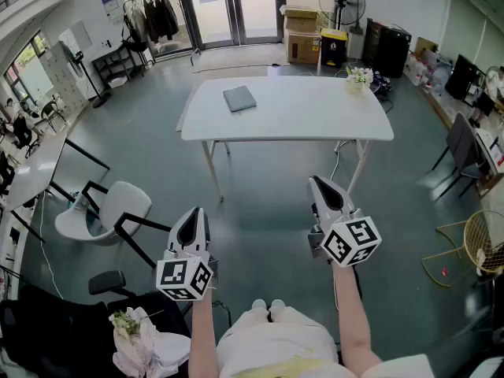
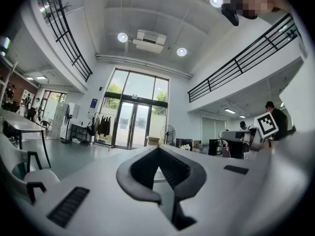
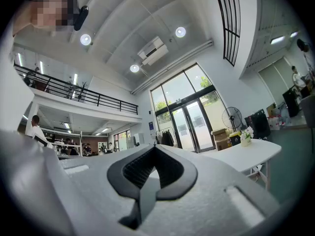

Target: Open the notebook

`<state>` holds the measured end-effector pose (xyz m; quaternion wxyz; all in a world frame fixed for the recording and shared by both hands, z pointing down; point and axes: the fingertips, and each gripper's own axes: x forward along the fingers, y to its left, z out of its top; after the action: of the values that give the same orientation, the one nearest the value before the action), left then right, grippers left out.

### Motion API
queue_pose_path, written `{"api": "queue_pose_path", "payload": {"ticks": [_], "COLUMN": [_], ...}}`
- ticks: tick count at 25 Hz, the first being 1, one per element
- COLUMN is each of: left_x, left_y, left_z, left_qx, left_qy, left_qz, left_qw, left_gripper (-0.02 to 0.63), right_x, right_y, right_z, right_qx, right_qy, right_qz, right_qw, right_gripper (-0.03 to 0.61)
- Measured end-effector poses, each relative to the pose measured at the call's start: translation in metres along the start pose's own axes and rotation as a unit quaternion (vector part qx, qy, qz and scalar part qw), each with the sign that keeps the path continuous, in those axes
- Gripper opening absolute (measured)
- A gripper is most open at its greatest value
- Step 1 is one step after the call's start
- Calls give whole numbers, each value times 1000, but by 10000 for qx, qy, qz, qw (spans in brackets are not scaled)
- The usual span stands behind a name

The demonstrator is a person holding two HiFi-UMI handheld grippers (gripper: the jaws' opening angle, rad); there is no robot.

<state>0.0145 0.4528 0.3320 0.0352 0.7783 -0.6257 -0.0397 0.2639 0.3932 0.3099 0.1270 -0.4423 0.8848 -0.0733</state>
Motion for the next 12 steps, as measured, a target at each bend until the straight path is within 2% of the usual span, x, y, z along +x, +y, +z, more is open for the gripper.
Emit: {"api": "queue_pose_path", "payload": {"ticks": [6,12], "left_x": [5,14], "left_y": [3,-3], "left_z": [-5,-8], "left_qx": [-21,-70], "left_qy": [26,37], "left_qz": [66,103], "left_qw": [10000,9999], "left_gripper": [0,0], "right_x": [3,8], "right_y": [-10,-26], "right_z": [-5,-9], "right_qx": [-21,286], "right_qy": [36,54], "right_qz": [-43,12], "right_qw": [10000,9996], "right_gripper": [5,5]}}
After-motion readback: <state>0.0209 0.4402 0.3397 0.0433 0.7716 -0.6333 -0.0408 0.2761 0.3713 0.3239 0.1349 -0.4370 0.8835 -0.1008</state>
